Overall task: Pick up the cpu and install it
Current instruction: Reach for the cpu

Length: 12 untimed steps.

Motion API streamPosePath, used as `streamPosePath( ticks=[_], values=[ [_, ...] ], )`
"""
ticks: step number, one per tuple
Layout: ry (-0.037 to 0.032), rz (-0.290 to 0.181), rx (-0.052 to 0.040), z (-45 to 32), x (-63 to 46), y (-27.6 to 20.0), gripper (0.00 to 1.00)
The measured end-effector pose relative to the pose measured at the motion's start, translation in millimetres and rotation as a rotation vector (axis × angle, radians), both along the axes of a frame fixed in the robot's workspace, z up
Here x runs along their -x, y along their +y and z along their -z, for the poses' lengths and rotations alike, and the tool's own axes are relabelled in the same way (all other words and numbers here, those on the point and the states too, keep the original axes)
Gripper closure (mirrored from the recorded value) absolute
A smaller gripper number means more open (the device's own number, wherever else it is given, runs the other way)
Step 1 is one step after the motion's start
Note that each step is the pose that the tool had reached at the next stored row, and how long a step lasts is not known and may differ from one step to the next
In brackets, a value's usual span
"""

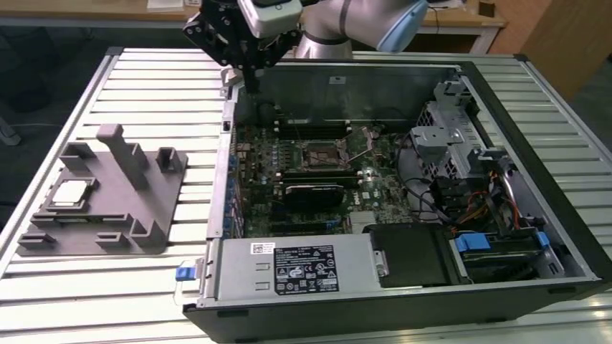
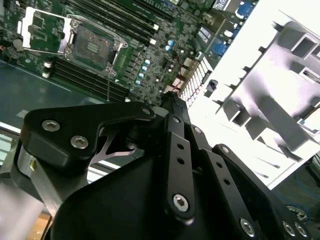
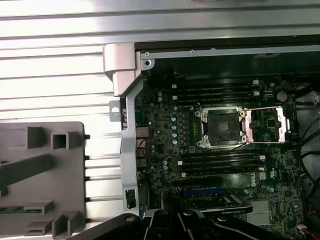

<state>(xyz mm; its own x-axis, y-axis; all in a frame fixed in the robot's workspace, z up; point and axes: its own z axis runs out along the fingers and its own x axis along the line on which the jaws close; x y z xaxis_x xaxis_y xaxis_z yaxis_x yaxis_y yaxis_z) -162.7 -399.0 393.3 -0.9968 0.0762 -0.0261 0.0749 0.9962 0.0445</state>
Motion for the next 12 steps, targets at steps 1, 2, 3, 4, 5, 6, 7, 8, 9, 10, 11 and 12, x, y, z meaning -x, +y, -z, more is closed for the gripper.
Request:
streamPosePath(
  ticks=[1,2,3,4,5,6,7,8,9,10,11,12],
  values=[
    [-0.0001,0.0,0.0001,0.0,2.1,0.0,0.89],
    [-0.0002,0.0,0.0,0.0,4.3,0.0,0.89],
    [-0.0004,0.0,0.0001,0.0,6.5,0.0,0.89],
    [-0.0006,0.0,0.0,0.0,8.5,0.0,0.89],
    [-0.0007,0.0,0.0001,0.0,10.5,0.0,0.89],
    [-0.0008,0.0,0.0001,0.0,12.3,0.0,0.89],
    [-0.0008,0.0,0.0001,-0.1,14.3,0.0,0.89],
    [-0.0011,0.0,0.0001,0.0,16.5,0.0,0.89],
    [-0.0012,0.0,0.0001,0.0,18.5,0.0,0.89],
    [-0.0014,0.0,0.0001,0.0,20.6,0.0,0.89],
    [-0.0015,0.0,0.0,0.0,22.6,0.0,0.89],
    [-0.0016,0.0,-0.0001,0.0,24.5,0.0,0.89]
  ],
)
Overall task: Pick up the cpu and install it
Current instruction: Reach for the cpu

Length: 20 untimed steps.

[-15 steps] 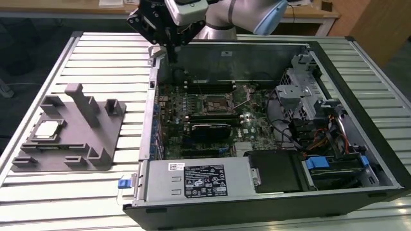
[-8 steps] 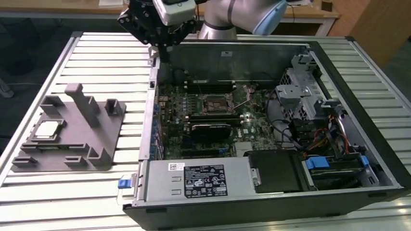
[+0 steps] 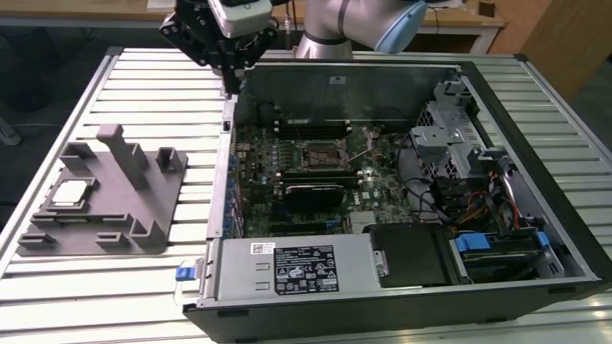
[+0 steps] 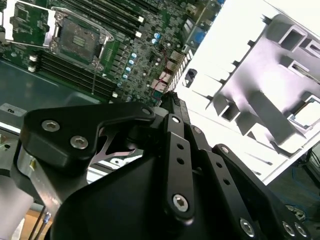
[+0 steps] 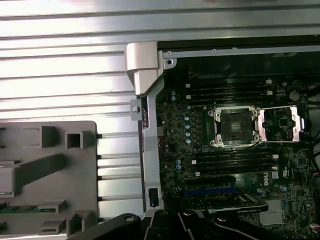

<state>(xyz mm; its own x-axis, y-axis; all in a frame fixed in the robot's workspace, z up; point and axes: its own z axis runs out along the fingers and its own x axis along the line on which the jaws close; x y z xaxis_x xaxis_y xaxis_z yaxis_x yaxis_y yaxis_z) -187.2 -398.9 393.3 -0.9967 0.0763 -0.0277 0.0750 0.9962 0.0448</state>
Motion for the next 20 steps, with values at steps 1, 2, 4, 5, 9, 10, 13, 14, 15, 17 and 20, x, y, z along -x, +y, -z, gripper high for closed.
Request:
streamPosePath(
  ticks=[1,2,4,5,9,10,13,14,15,17,20],
  values=[
    [-0.0001,0.0,-0.0001,0.0,2.0,0.0,0.89],
    [-0.0002,0.0,-0.0001,0.0,4.0,0.0,0.89],
    [-0.0005,0.0,-0.0002,0.0,8.0,0.0,0.89],
    [-0.0005,0.0,-0.0001,0.0,9.9,0.0,0.89],
    [-0.0011,0.0,-0.0001,0.0,18.7,0.0,0.89],
    [-0.0013,0.0,-0.0001,0.0,21.2,0.0,0.89],
    [-0.0022,0.0,-0.0002,0.0,29.2,0.0,0.89],
    [-0.0024,0.0,-0.0002,0.0,31.5,0.0,0.89],
    [-0.0026,0.0,-0.0002,0.0,34.1,0.0,0.89],
    [-0.0032,0.0,-0.0002,0.0,39.1,0.0,0.89],
    [-0.0039,0.0,-0.0001,0.0,46.9,0.0,0.89]
  ],
)
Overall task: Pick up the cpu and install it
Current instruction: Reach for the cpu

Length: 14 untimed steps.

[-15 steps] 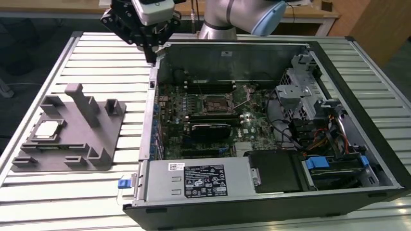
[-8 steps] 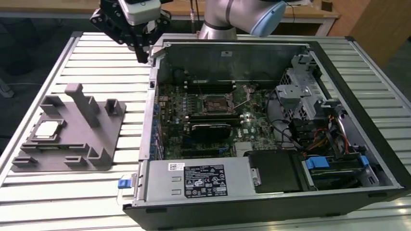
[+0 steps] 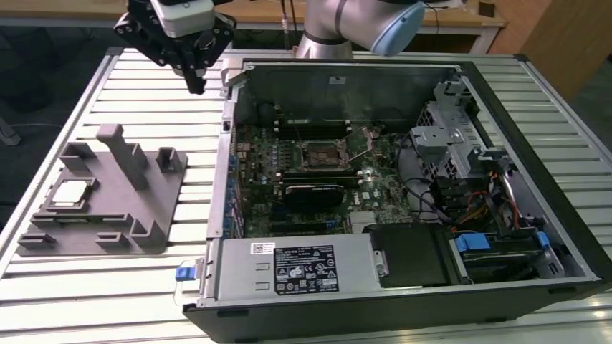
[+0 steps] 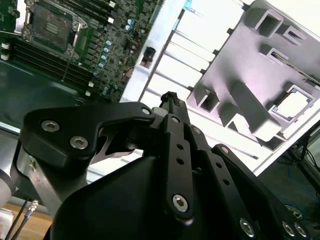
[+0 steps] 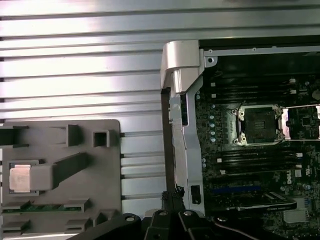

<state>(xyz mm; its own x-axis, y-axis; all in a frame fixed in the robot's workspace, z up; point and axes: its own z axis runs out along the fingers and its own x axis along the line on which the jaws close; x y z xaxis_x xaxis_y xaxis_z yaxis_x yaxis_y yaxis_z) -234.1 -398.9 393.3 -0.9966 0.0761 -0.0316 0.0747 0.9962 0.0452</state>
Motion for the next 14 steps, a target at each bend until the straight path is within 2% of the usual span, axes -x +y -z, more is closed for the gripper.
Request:
streamPosePath(
  ticks=[14],
  values=[
    [-0.0044,0.0,-0.0001,0.1,39.0,0.0,0.89]
  ],
)
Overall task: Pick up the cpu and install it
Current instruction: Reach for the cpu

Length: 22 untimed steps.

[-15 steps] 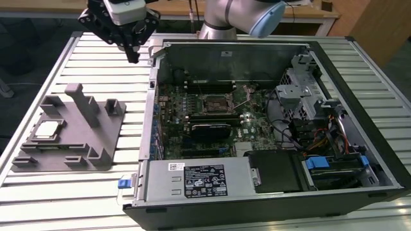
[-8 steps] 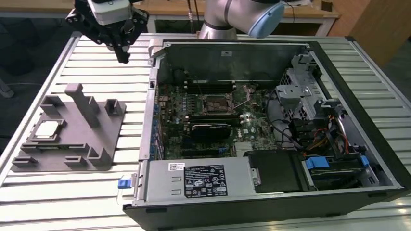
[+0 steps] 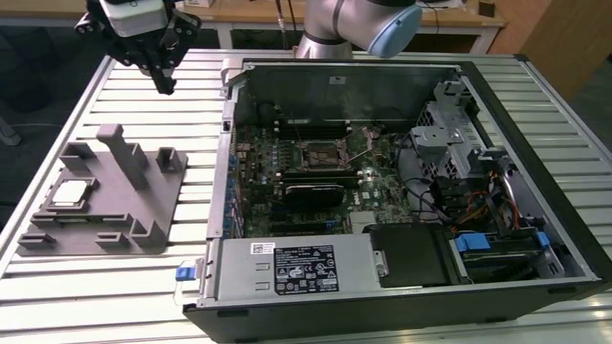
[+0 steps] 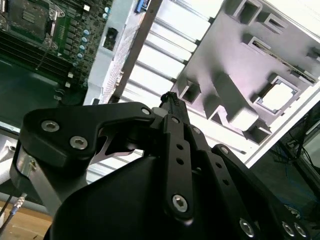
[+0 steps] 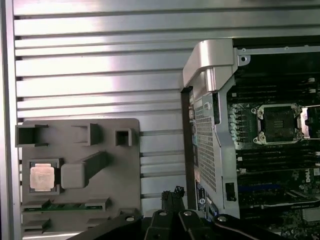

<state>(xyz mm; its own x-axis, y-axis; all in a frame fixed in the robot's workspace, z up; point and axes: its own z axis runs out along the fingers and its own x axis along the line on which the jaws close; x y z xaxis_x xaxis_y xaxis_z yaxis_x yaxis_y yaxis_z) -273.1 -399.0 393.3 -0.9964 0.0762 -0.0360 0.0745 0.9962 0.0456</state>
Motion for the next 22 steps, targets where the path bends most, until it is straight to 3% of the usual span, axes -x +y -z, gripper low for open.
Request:
streamPosePath(
  ticks=[22],
  values=[
    [-0.0034,0.0,0.0,0.4,55.5,0.0,0.89]
  ],
)
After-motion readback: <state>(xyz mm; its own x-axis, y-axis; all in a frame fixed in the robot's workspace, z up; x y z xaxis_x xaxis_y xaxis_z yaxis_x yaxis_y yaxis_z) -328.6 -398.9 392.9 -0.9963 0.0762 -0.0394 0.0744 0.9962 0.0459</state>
